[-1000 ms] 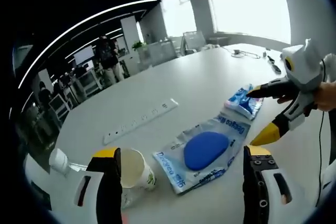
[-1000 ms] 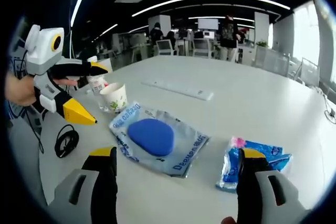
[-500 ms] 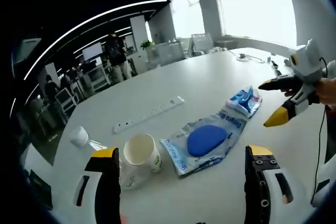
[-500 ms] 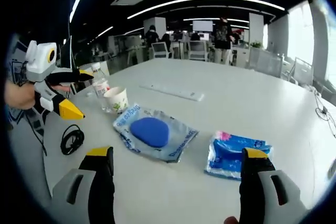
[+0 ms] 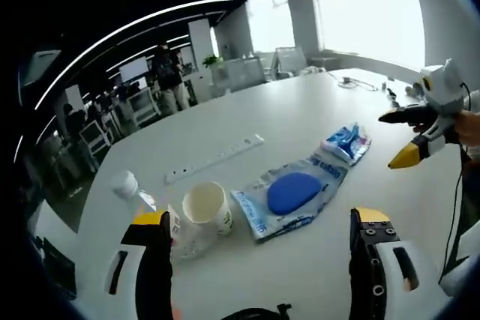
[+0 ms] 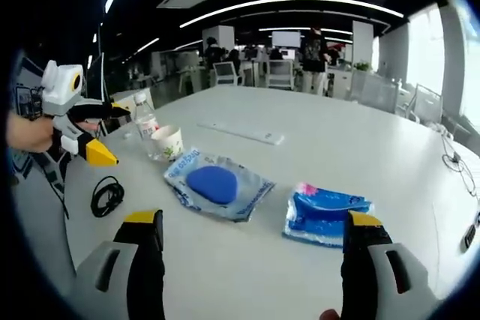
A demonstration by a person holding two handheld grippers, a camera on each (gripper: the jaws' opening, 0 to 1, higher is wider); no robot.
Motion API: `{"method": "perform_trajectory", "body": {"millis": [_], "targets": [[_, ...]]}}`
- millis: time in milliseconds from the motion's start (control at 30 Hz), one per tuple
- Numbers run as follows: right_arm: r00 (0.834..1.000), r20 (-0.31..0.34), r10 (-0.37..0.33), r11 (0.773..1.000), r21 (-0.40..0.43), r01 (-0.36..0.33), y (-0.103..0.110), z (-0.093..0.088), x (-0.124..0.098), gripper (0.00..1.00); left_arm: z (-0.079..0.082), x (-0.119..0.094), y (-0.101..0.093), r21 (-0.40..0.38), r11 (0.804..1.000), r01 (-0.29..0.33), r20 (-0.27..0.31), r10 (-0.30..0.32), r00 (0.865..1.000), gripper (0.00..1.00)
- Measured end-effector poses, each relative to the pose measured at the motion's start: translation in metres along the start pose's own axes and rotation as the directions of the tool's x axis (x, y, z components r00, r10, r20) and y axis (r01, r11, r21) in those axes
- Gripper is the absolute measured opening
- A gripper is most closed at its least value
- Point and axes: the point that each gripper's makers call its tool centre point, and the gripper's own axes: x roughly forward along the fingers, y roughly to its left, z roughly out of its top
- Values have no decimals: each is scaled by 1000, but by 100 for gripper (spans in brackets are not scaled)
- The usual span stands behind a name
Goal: Arrange the tabletop items into an orderly group along one side of the table until the central work area is clear of visible clutter.
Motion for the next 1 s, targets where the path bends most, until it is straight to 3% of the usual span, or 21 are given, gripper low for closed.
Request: {"method": "perform_trajectory", "body": {"millis": [600,1000], "targets": [[998,-7,-60,998,32,60,-27,-15,-34,95,-38,-18,13,-37,999,-1,-72,-2,997,96],[997,-3,-81,995,51,81,-40,-17,-45,94,-32,-15,6,-44,999,8,-71,-11,997,96]]}}
